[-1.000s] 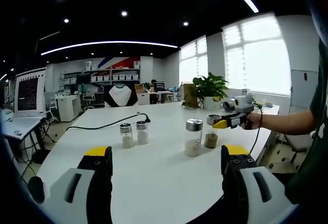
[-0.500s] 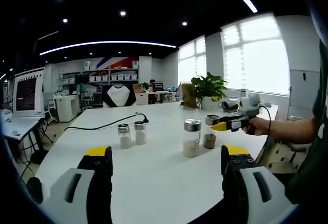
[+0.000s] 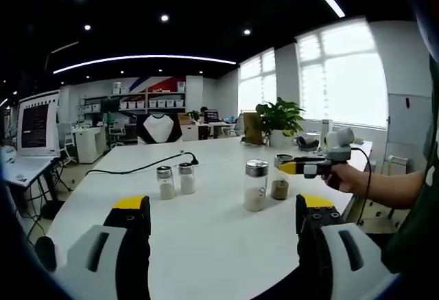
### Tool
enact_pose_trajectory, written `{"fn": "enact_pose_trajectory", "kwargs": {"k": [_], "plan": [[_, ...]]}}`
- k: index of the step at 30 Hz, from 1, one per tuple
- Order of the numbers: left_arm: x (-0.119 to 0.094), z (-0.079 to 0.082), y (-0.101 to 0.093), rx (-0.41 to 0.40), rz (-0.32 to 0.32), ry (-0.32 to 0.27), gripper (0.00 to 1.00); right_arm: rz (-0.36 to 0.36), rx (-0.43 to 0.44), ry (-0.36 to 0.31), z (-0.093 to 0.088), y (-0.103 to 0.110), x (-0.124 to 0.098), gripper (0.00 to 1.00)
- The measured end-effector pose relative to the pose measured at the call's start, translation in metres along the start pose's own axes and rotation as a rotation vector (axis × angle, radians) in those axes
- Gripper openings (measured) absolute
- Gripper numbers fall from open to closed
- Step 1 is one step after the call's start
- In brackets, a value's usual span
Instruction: Rotate the seasoning bottle until the label or dispensing opening points toward the visible target arrow and the bottle remains upright within the marked orientation range
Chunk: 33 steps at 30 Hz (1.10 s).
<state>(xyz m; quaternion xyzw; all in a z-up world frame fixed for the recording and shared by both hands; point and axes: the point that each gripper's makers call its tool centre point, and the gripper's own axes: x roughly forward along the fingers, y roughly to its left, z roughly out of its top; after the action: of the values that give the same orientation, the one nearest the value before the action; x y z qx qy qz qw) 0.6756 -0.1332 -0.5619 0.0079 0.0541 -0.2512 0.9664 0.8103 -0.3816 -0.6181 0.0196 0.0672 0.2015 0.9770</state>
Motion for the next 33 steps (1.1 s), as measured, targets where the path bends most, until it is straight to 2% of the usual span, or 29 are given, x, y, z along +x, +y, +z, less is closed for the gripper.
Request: {"fn": "enact_pose_trajectory", "kwargs": {"k": [4,9,18,21,28,30,33], "plan": [[0.000,0.000,0.000,0.000,0.000,-0.001,0.92,-0.050,0.009,0.011,-0.001,-0.006,0.002,0.54],[0.002,0.001,-0.001,-0.001,-0.003,-0.005,0.92,-0.076,0.015,0.033,-0.006,-0.008,0.007,0.53],[0.003,0.006,-0.002,0.001,-0.009,-0.018,0.92,-0.085,-0.010,0.053,-0.004,-0.007,0.015,0.53],[0.003,0.007,-0.001,0.001,-0.008,-0.020,0.92,-0.107,-0.038,0.078,-0.007,-0.011,0.015,0.49],[0.003,0.007,0.000,0.001,-0.003,-0.024,0.92,-0.091,-0.042,0.079,-0.006,-0.007,0.014,0.39],[0.003,0.007,0.000,0.001,-0.005,-0.024,0.92,-0.095,-0.066,0.082,-0.007,-0.006,0.015,0.39],[0.003,0.007,0.001,0.001,-0.002,-0.024,0.92,-0.096,-0.053,0.085,-0.008,-0.008,0.015,0.38]]}}
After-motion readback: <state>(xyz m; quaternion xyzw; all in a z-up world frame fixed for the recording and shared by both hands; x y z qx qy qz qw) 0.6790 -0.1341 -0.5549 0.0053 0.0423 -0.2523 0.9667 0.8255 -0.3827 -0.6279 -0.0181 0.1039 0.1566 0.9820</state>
